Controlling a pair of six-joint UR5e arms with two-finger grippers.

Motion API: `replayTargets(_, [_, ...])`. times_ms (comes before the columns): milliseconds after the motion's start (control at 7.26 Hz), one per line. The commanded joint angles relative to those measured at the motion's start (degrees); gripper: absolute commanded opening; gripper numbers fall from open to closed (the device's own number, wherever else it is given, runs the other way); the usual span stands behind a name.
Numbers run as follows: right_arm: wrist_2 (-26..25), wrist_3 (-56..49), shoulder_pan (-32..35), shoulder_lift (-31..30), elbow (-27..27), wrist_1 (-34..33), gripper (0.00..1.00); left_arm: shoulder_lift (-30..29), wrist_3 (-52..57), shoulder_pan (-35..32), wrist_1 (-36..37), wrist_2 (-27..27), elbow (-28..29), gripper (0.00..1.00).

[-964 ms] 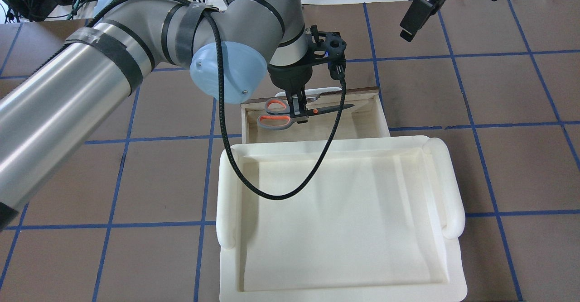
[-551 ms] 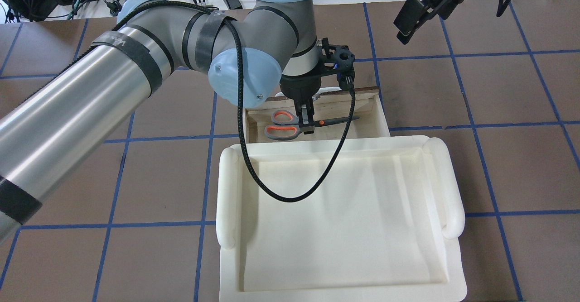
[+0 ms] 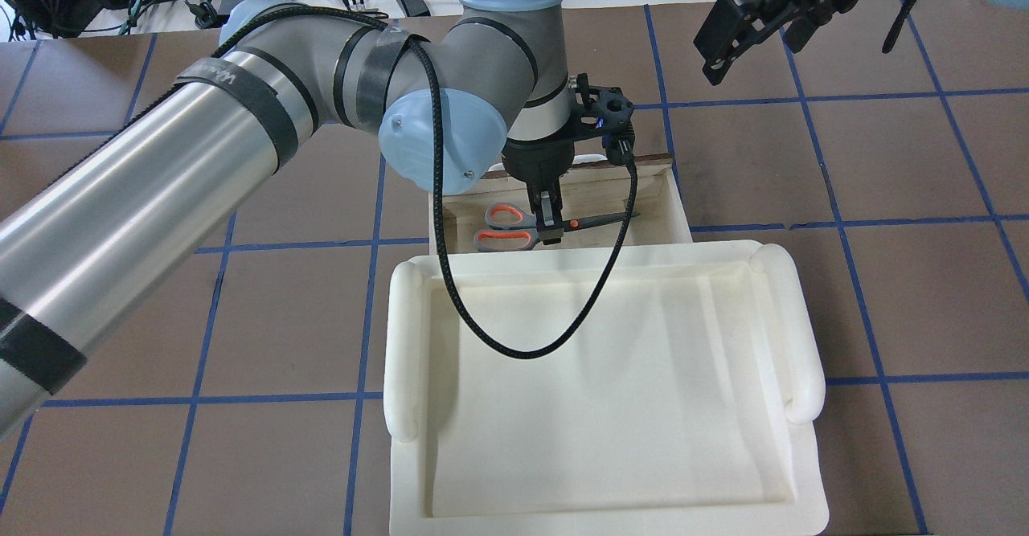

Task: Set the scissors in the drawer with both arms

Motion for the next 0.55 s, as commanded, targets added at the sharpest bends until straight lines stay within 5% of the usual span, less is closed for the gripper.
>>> replayTargets(0, [0.6,0.1,0.0,0.2,0.6,-0.6,1.00,-0.6,-0.2,-0.4,0.2,0.1,0.0,0.05])
replayTargets(138, [-0.1,1.0,0.0,0.0,1.2,-2.1,1.00,-1.1,-0.4,-0.5,0.2,0.0,0.0,0.68])
replayTargets(275, [-0.2,2.8,0.0,-0.9,1.3,-1.8,1.00,-1.2,-0.8,-0.5,0.1,0.0,0.0,1.00])
replayTargets(413, [-0.5,3.0,0.0,-0.9,1.4,-2.0,1.00,-1.1,-0.8,-0.6,0.2,0.0,0.1,1.00])
